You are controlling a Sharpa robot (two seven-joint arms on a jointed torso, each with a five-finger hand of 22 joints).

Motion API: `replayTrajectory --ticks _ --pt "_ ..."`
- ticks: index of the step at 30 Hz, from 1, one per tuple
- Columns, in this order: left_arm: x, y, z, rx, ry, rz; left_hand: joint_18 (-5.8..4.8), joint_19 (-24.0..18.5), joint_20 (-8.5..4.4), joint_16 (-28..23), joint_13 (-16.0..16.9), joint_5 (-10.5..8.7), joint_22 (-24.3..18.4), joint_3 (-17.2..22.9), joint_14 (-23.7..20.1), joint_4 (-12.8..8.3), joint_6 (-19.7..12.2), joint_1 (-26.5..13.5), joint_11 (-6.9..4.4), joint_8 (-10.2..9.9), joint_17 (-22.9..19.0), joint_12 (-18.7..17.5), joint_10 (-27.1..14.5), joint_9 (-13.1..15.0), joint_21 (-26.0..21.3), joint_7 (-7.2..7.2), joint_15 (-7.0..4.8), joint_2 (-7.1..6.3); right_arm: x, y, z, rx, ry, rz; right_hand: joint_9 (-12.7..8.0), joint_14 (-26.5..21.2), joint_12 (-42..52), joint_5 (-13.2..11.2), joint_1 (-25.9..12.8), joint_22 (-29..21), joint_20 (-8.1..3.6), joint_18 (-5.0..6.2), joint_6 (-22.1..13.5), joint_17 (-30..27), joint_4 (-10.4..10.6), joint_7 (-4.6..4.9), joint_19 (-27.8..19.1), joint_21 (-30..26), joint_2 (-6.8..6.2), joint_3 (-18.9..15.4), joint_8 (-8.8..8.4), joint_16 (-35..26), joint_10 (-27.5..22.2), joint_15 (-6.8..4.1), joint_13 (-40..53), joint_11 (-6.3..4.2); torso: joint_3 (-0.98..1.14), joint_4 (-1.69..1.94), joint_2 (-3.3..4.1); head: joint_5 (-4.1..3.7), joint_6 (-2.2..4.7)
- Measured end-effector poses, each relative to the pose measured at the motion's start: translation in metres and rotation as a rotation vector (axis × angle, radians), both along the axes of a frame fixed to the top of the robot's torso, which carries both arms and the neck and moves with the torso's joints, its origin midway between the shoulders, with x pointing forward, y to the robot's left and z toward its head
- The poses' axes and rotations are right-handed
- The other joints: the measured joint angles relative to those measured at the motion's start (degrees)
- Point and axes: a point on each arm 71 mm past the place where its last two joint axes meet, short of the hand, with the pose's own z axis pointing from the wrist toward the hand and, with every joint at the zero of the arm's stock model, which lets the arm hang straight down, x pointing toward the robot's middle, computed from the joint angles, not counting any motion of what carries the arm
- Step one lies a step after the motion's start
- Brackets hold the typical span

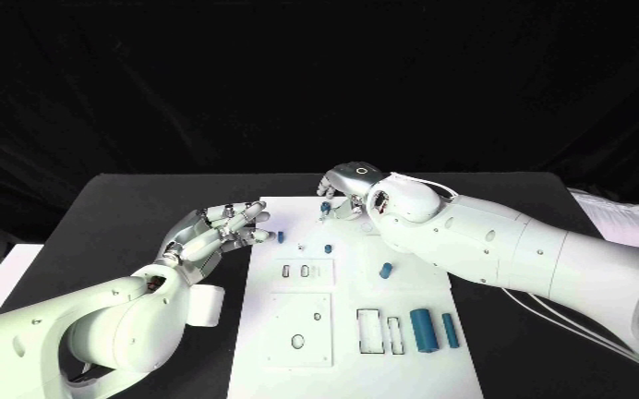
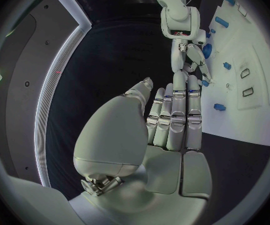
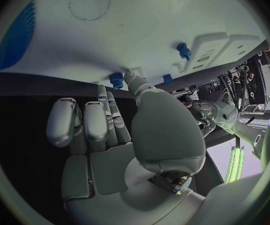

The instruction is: Assemble the parts on the task board

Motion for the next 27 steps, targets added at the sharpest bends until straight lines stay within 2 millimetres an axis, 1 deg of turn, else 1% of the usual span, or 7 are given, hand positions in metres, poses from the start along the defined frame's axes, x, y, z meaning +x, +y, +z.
replayTrajectory --ticks 5,13,15,18,19,23,27 --pt "0.0 0.001 0.0 0.001 0.0 0.001 0.0 0.0 0.0 0.0 0.0 0.0 -0.03 0.0 0.0 0.0 0.0 0.0 0.0 0.0 0.0 0.0 0.0 0.0 0.0 0.0 0.0 0.0 -0.003 -0.002 0.003 0.021 -0.024 0.005 -0.21 -0.07 0.32 -0.16 4.03 -1.41 0.45 0.53 -1.63 -1.05 2.76 0.21 -0.75 -0.95 1.76 -7.52 0.0 -0.62 -1.26 0.3 0.22 0.39 0.04 -0.03 0.01 0.09 0.08" --pt "0.0 0.005 0.0 0.004 0.0 0.009 -0.01 0.0 0.0 0.0 0.0 0.0 -0.03 0.0 0.0 0.0 0.0 0.0 0.0 0.0 -0.01 0.0 0.0 0.0 0.0 0.0 0.0 0.0 -0.018 -0.034 0.013 0.057 -0.054 -0.004 0.2 -0.04 2.09 0.25 6.01 0.64 0.31 0.49 1.74 0.56 3.92 -0.03 0.46 0.25 3.64 -8.37 0.53 0.69 3.2 0.26 0.75 -0.25 0.08 -0.24 0.01 -0.1 0.51" --pt "0.0 0.006 0.0 0.005 0.0 0.01 -0.01 0.0 0.0 0.0 0.0 0.0 -0.03 0.0 0.0 0.0 0.0 0.0 0.0 0.0 -0.01 0.0 0.0 0.0 0.0 0.0 0.0 0.0 -0.022 -0.046 0.017 0.071 -0.056 -0.014 0.25 0.02 3.3 0.84 6.69 3.22 0.01 0.49 2.62 3.06 4.33 -0.55 1.82 1.79 4.15 -7.94 0.74 2.28 6.02 -0.5 1.28 -0.75 0.08 -0.35 -0.01 -0.13 0.59" --pt "0.0 0.006 0.0 0.005 0.001 0.012 -0.01 0.0 0.0 0.0 0.0 0.0 -0.03 0.0 0.0 0.0 0.0 0.0 0.0 0.0 -0.01 0.0 0.0 0.0 0.0 0.0 0.0 0.0 -0.029 -0.068 0.025 0.102 -0.048 -0.043 0.23 0.0 6.1 2.76 7.73 8.31 -0.83 0.22 3.23 6.21 4.16 -0.96 4.32 4.78 3.49 -7.16 0.74 4.33 12.26 -1.88 2.9 -1.91 0.1 -0.62 -0.06 -0.19 0.77" --pt "0.0 0.007 0.0 0.005 0.001 0.012 -0.01 0.0 0.0 0.0 0.0 0.0 -0.03 0.0 0.0 0.0 0.0 0.0 0.0 0.0 -0.01 0.0 0.0 0.0 0.0 0.0 0.0 0.0 -0.031 -0.075 0.027 0.112 -0.043 -0.056 0.16 0.05 7.48 3.94 8.05 10.32 -1.21 -0.87 3.28 7.52 4.16 -1.04 5.34 6.02 3.15 -7.16 0.72 5.15 15.04 -2.33 3.82 -2.41 0.1 -0.72 -0.09 -0.21 0.81" --pt "0.0 0.006 0.001 0.005 0.0 0.012 -0.01 0.0 0.0 0.0 0.0 0.0 -0.03 0.0 0.0 0.0 0.0 0.0 0.0 0.0 -0.01 0.0 0.0 0.0 0.0 0.0 0.0 0.0 -0.034 -0.104 0.033 0.15 -0.004 -0.126 -0.07 0.12 14.77 7.06 7.17 11.5 -2.25 -1.83 2.36 11.3 4.85 -2.01 6.66 9.15 1.45 -7.85 0.28 7.57 21.61 -3.44 10.44 -4.42 0.1 -1.08 -0.2 -0.35 0.92" --pt "0.0 0.006 0.0 0.005 0.0 0.011 -0.01 0.0 0.0 0.0 0.0 0.0 -0.02 0.0 0.0 0.0 0.0 0.0 0.0 -0.01 -0.01 0.0 0.0 0.0 0.0 0.0 0.0 0.0 -0.034 -0.123 0.033 0.166 0.06 -0.193 -0.07 0.02 37.54 9.31 7.13 11.5 -2.66 -1.84 1.28 16.15 6.81 -2.36 6.46 10.85 -0.08 -10.47 0.28 10.55 20.74 -3.55 36.64 -4.5 0.11 -1.3 -0.27 -0.37 0.95"
